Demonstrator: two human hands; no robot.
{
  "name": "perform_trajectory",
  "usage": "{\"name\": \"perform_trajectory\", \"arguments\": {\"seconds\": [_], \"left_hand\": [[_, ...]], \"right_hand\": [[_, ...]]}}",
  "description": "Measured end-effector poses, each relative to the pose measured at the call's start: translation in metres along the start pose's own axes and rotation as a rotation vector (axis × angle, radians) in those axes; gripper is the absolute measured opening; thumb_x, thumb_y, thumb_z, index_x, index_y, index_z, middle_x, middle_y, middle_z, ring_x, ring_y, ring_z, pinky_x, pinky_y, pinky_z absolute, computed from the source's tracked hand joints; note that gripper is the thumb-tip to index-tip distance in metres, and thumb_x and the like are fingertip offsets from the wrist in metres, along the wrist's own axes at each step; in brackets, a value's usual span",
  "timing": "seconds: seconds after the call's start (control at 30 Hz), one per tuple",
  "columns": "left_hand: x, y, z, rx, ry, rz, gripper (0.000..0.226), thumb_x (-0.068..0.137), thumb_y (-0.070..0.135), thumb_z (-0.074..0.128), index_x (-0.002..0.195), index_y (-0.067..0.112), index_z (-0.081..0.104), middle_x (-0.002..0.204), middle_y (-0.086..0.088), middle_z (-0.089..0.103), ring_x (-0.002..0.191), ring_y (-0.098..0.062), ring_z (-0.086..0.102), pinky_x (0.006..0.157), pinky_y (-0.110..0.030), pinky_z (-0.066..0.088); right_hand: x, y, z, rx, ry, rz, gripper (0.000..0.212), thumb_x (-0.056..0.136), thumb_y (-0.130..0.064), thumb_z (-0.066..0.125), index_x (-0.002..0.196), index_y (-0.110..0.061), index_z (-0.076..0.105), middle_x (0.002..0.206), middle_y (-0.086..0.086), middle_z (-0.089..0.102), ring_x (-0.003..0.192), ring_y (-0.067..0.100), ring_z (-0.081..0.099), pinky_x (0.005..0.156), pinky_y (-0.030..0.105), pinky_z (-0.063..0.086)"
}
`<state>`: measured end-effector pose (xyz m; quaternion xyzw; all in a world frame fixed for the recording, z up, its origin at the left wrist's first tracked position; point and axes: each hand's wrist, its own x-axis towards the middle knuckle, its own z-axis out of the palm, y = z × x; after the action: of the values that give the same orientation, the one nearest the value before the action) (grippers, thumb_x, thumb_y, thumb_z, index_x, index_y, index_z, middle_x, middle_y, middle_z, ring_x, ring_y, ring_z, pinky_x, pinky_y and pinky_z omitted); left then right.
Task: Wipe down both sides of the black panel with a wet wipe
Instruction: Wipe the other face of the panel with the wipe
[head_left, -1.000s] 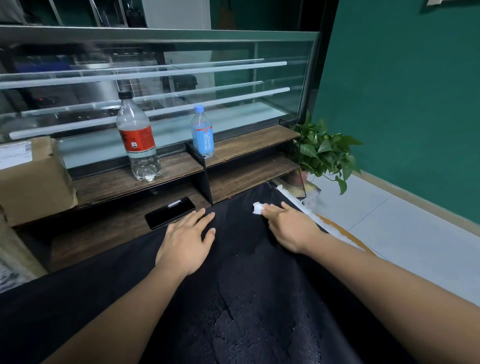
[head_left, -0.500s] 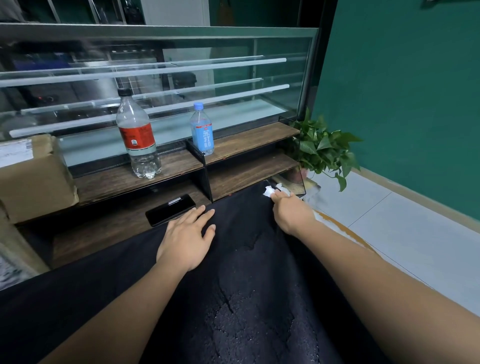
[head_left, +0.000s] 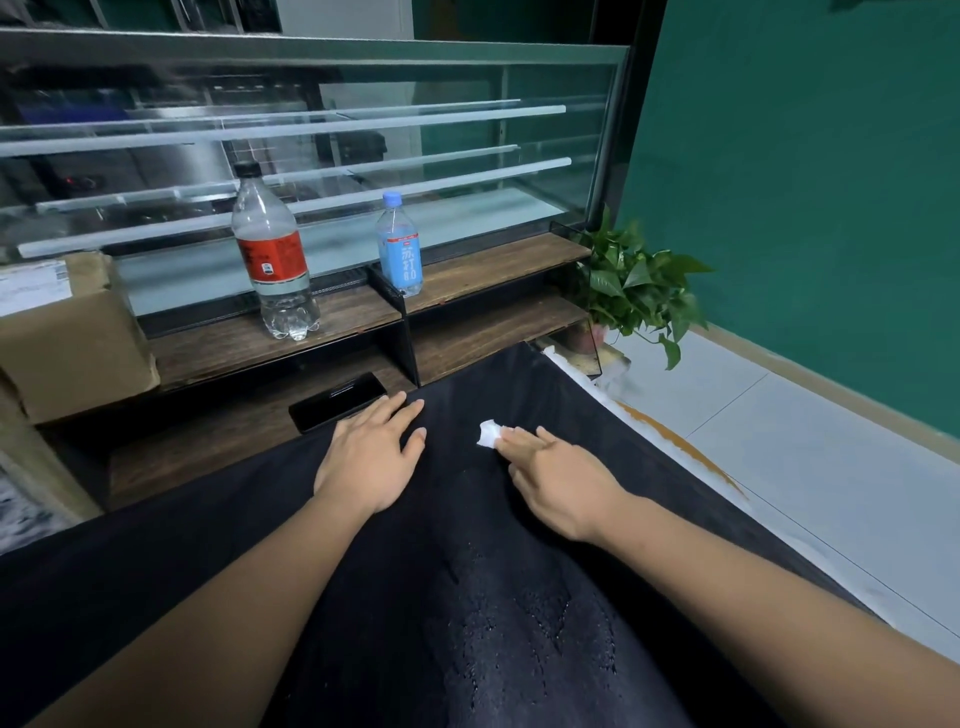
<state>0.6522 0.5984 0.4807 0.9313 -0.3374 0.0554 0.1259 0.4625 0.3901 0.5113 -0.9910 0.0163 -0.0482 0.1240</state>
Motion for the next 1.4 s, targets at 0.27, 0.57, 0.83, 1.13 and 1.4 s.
{"name": "perform_trajectory", "arguments": {"seconds": [0.27,0.57,0.83,1.13,1.4], "left_hand": [[-0.004,0.004,-0.004,-0.009,-0.021,-0.003,0.056,0.108,0.059,0.024,0.161,0.043,0.033,0.170,0.016,0.025,0.159,-0.008,0.016,0.126,-0.039,0.021],[-0.003,0.002,-0.004,-0.008,-0.017,-0.004,0.055,0.108,0.059,0.024,0.161,0.044,0.033,0.170,0.018,0.025,0.159,-0.006,0.016,0.126,-0.038,0.021],[-0.002,0.002,-0.003,0.001,-0.003,-0.005,0.055,0.108,0.058,0.026,0.160,0.044,0.034,0.170,0.018,0.027,0.158,-0.006,0.018,0.125,-0.037,0.022],[0.000,0.002,-0.003,0.001,0.000,-0.011,0.056,0.107,0.059,0.025,0.160,0.045,0.034,0.170,0.019,0.026,0.158,-0.005,0.016,0.126,-0.036,0.020],[-0.002,-0.001,-0.001,-0.004,0.006,-0.006,0.056,0.107,0.059,0.027,0.159,0.043,0.037,0.169,0.017,0.029,0.158,-0.007,0.018,0.126,-0.038,0.022]], "right_hand": [[-0.022,-0.009,-0.001,-0.087,-0.072,-0.075,0.053,0.110,-0.023,0.030,0.163,-0.022,0.030,0.171,-0.006,0.028,0.157,0.007,0.022,0.130,0.028,0.007],[0.001,0.050,-0.016,-0.151,-0.043,0.087,0.055,0.110,-0.021,0.027,0.165,-0.020,0.027,0.172,-0.002,0.026,0.158,0.010,0.022,0.130,0.026,0.003],[0.047,0.081,-0.026,-0.144,-0.110,0.260,0.054,0.109,-0.019,0.023,0.162,-0.019,0.033,0.171,0.002,0.027,0.157,0.027,0.025,0.127,0.044,0.025],[0.090,0.084,-0.027,-0.107,-0.137,0.377,0.045,0.107,-0.020,0.026,0.149,-0.017,0.044,0.158,0.009,0.044,0.143,0.039,0.042,0.113,0.054,0.041],[0.051,0.074,-0.033,-0.057,-0.152,0.341,0.039,0.109,-0.019,0.023,0.136,-0.016,0.051,0.154,0.008,0.048,0.143,0.041,0.041,0.113,0.053,0.040]]}}
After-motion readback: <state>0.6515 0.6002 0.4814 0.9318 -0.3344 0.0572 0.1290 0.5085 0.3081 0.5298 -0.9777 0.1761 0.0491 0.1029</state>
